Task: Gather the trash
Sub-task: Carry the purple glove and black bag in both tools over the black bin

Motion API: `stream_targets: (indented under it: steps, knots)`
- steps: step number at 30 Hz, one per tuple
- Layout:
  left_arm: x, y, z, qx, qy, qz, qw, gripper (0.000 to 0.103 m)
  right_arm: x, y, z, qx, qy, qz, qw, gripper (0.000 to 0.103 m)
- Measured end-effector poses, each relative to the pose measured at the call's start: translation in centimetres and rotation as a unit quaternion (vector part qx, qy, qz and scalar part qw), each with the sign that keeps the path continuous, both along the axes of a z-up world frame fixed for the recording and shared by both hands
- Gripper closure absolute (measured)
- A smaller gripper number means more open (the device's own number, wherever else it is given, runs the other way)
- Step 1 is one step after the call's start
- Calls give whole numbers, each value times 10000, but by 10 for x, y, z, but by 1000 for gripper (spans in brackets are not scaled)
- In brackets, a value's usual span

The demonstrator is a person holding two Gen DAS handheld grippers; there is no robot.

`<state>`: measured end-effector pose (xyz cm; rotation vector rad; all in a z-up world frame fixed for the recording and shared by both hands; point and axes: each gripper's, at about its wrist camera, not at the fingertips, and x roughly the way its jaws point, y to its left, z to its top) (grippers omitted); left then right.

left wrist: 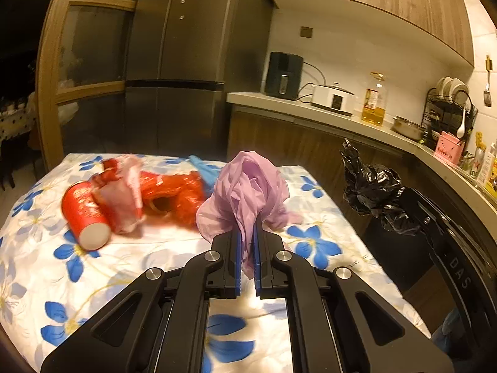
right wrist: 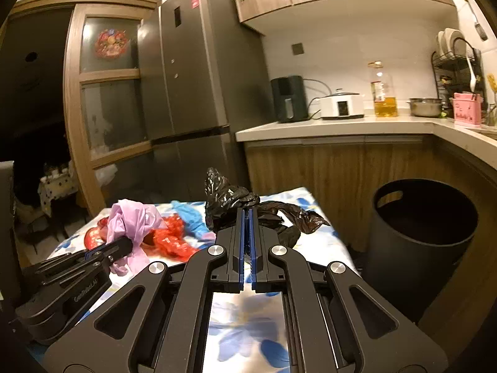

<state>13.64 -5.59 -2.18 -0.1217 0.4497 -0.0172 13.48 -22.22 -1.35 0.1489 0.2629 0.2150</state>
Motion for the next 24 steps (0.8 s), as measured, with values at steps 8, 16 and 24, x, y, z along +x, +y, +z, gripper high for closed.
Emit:
stream_targets:
  steps: [8, 16, 24]
  knots:
    - [13, -49, 10, 90, -113, -471, 9988, 97, -4, -43, 3, 27, -92, -447, 9990, 100]
    - [27, -108, 16, 227, -176, -1022, 9944, 97, -7, -99, 7, 94, -195, -1071, 9940, 100]
    - [45, -169, 27, 316, -327, -1557, 9868, 97, -3, -150, 11, 88, -253, -1590, 9869, 100]
